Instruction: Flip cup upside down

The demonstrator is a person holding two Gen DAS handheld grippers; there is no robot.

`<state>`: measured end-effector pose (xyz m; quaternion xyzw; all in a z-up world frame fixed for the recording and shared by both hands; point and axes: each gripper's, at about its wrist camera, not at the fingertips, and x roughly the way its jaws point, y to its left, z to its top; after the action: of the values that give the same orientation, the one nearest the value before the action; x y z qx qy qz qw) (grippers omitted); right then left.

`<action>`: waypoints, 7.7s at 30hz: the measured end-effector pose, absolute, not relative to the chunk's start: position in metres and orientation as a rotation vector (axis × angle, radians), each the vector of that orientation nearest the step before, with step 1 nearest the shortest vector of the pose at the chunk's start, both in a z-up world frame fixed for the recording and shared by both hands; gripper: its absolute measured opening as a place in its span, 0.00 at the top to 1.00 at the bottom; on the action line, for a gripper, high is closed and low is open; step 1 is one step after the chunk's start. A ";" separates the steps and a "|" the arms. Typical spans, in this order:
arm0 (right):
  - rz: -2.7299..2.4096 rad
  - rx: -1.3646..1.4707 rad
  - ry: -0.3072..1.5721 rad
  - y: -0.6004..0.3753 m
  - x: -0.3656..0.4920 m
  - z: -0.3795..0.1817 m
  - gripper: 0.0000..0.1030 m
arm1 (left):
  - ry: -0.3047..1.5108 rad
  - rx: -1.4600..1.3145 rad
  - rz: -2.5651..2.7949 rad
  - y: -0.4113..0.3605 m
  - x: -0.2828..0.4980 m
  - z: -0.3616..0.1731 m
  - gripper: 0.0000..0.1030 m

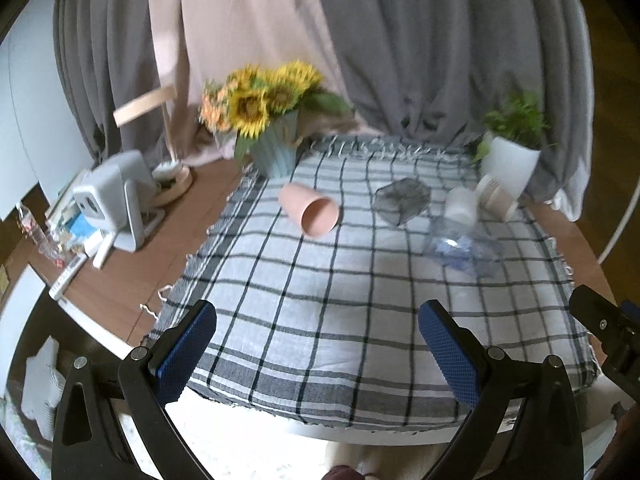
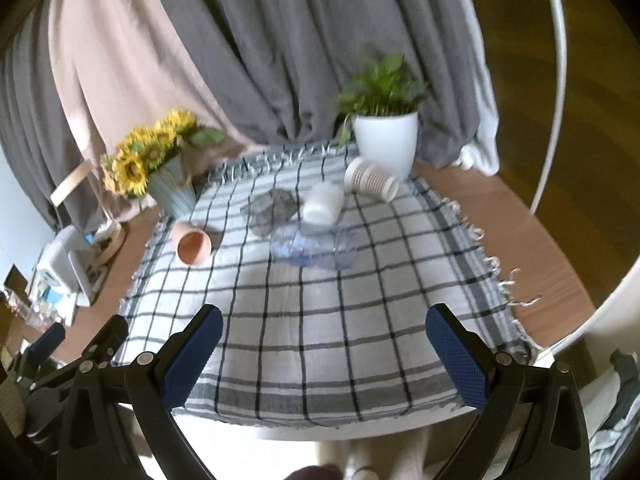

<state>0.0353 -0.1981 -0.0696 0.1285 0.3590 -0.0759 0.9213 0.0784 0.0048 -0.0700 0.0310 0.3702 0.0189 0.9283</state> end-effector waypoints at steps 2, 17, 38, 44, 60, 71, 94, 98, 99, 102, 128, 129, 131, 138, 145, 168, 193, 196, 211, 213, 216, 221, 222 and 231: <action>-0.152 0.265 0.773 -0.201 0.050 -0.072 0.01 | 0.796 0.059 0.049 0.008 0.093 -0.078 0.00; -0.052 0.097 1.068 -0.198 0.173 -0.109 0.01 | 1.054 -0.033 0.102 -0.008 0.168 -0.134 0.00; 0.367 -0.318 1.313 -0.203 0.303 -0.176 0.02 | 1.188 -0.191 0.477 -0.062 0.190 -0.185 0.00; 0.441 -0.328 1.331 -0.204 0.314 -0.192 0.04 | 1.206 -0.176 0.522 -0.071 0.195 -0.191 0.00; 0.496 -0.185 1.349 -0.220 0.331 -0.218 0.17 | 1.203 -0.113 0.545 -0.068 0.201 -0.192 0.00; 0.367 -0.004 1.328 -0.222 0.307 -0.201 0.23 | 1.167 0.019 0.406 -0.034 0.216 -0.181 0.00; -0.136 0.269 1.085 -0.141 0.249 -0.176 0.29 | 1.107 0.259 0.068 0.072 0.252 -0.170 0.00; -0.172 0.250 1.072 -0.122 0.244 -0.178 0.29 | 1.101 0.268 0.063 0.083 0.249 -0.171 0.00; -0.174 0.243 1.076 -0.117 0.243 -0.179 0.29 | 1.102 0.265 0.060 0.085 0.249 -0.171 0.00; -0.172 0.239 1.092 -0.108 0.236 -0.182 0.30 | 1.109 0.250 0.041 0.090 0.249 -0.172 0.00; -0.136 0.300 1.184 -0.103 0.203 -0.195 0.16 | 1.134 0.229 0.016 0.086 0.233 -0.166 0.00; -0.134 0.302 1.180 -0.104 0.202 -0.192 0.16 | 1.125 0.230 0.013 0.085 0.231 -0.162 0.00; -0.142 0.309 1.152 -0.107 0.196 -0.180 0.16 | 1.106 0.233 0.015 0.083 0.230 -0.153 0.00; -0.156 0.370 0.986 -0.133 0.174 -0.126 0.12 | 1.116 0.185 -0.127 0.052 0.229 -0.126 0.00; -0.221 0.472 0.992 -0.178 0.165 -0.120 0.12 | 1.168 0.190 -0.272 -0.003 0.237 -0.118 0.00; -0.272 0.679 1.123 -0.274 0.182 -0.166 0.12 | 1.536 0.165 -0.338 -0.098 0.297 -0.190 0.09; -0.250 0.702 1.077 -0.280 0.192 -0.149 0.12 | 1.421 0.107 -0.306 -0.072 0.310 -0.146 0.32; -0.243 0.682 1.051 -0.279 0.189 -0.139 0.12 | 1.401 0.099 -0.320 -0.074 0.299 -0.140 0.32; -0.183 0.605 1.074 -0.271 0.174 -0.134 0.12 | 1.310 0.116 -0.325 -0.071 0.234 -0.125 0.33; -0.174 0.595 1.079 -0.270 0.172 -0.134 0.12 | 1.315 0.104 -0.324 -0.069 0.228 -0.125 0.33; -0.161 0.580 1.085 -0.267 0.169 -0.133 0.12 | 1.321 0.096 -0.327 -0.069 0.220 -0.126 0.33; -0.138 0.547 1.090 -0.265 0.166 -0.132 0.12 | 1.342 0.080 -0.334 -0.070 0.212 -0.131 0.29; -0.134 0.543 1.090 -0.264 0.166 -0.131 0.12 | 1.345 0.081 -0.332 -0.071 0.211 -0.132 0.28; -0.113 0.517 1.081 -0.266 0.161 -0.128 0.12 | 1.331 0.034 -0.319 -0.070 0.209 -0.131 0.16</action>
<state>0.1605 -0.2663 -0.1275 0.2433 0.5086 -0.0532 0.8242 0.2089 -0.0702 -0.1315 0.0159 0.6147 -0.1475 0.7747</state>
